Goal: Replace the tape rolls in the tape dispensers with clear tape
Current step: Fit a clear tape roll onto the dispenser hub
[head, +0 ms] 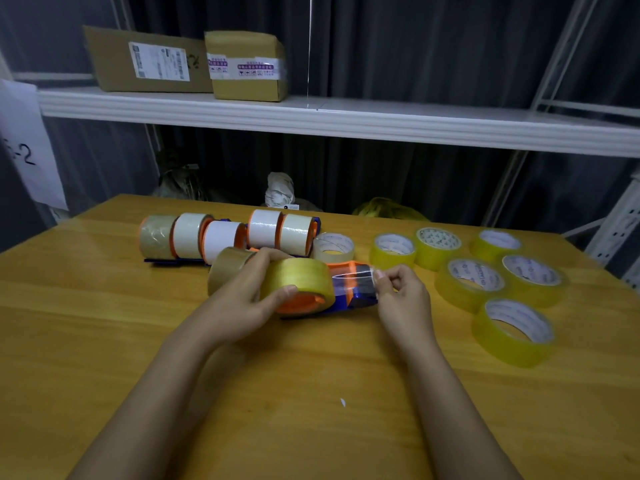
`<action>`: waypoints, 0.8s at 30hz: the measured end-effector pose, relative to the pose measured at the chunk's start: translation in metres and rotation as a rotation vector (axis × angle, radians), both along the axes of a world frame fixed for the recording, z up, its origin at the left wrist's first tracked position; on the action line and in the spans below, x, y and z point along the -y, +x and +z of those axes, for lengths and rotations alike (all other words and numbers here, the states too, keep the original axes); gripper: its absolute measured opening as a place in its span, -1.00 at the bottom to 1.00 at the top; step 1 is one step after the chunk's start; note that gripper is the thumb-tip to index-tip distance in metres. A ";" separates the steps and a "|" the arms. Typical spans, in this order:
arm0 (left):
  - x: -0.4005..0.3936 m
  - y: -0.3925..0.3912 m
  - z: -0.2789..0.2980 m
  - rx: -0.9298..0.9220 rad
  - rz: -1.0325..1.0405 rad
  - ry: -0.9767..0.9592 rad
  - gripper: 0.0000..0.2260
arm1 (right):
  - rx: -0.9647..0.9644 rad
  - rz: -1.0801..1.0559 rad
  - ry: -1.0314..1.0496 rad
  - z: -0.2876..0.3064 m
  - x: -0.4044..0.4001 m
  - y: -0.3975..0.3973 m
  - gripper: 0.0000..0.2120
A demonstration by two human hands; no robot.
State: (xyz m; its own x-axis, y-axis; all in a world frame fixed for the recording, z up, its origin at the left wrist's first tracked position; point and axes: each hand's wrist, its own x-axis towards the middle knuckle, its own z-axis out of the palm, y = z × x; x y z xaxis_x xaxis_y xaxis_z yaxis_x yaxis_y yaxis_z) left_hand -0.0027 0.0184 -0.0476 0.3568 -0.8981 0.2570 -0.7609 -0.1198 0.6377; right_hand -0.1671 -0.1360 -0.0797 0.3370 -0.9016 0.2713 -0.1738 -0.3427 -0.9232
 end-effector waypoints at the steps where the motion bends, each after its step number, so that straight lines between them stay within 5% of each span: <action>1: 0.000 0.000 0.001 0.006 -0.001 0.023 -0.65 | 0.001 0.006 -0.001 0.001 -0.001 0.000 -0.80; 13: 0.035 -0.032 0.010 0.526 0.142 0.044 -0.51 | 0.020 0.012 -0.027 0.002 -0.004 0.002 -0.81; 24: 0.009 -0.011 0.010 0.085 0.002 -0.019 -0.53 | 0.169 0.037 0.181 0.001 0.002 0.000 -0.82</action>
